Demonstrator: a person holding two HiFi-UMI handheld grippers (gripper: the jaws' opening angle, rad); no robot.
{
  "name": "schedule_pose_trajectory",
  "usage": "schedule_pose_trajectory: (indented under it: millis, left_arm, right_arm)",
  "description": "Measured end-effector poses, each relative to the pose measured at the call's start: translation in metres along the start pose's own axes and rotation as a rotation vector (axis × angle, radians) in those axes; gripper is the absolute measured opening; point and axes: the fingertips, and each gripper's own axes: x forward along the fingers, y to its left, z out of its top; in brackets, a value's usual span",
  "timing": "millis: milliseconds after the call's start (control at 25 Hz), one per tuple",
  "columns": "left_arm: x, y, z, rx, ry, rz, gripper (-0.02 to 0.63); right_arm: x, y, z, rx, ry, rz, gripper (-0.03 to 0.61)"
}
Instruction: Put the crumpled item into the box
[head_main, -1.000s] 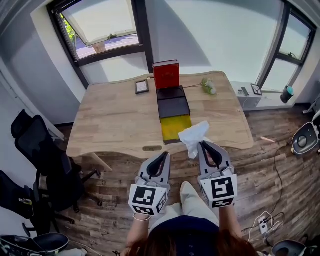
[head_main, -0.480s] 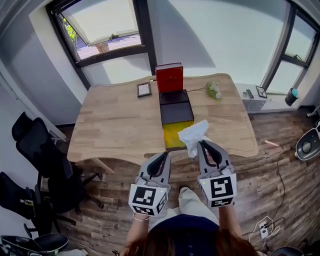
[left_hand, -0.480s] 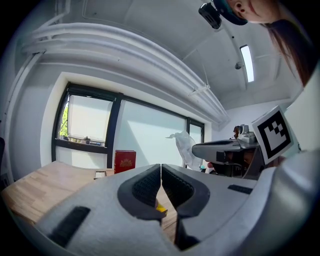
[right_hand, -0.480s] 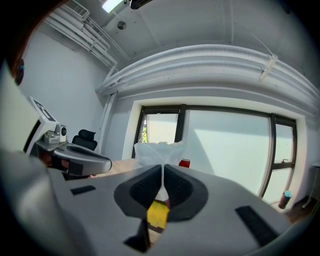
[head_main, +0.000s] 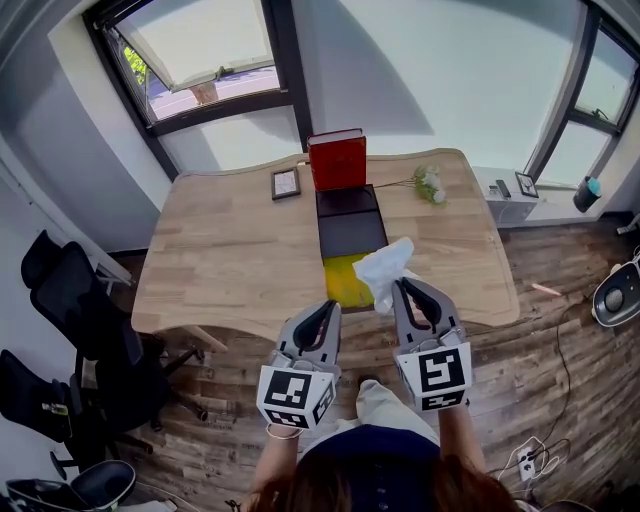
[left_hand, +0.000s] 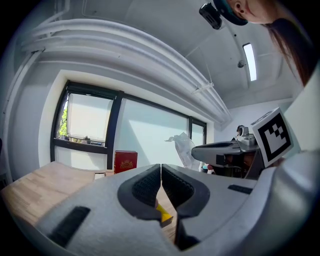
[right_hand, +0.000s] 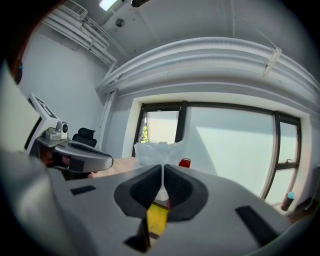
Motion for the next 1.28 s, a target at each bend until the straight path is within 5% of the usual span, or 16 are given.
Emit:
schedule_pose_trajectory:
  millis: [1280]
  left_arm:
    - [0.075, 0.026, 0.000, -0.008, 0.035, 0.062, 0.029]
  right_arm:
    - [0.098, -0.021, -0.071, -0.200, 0.181, 0.176, 0.031]
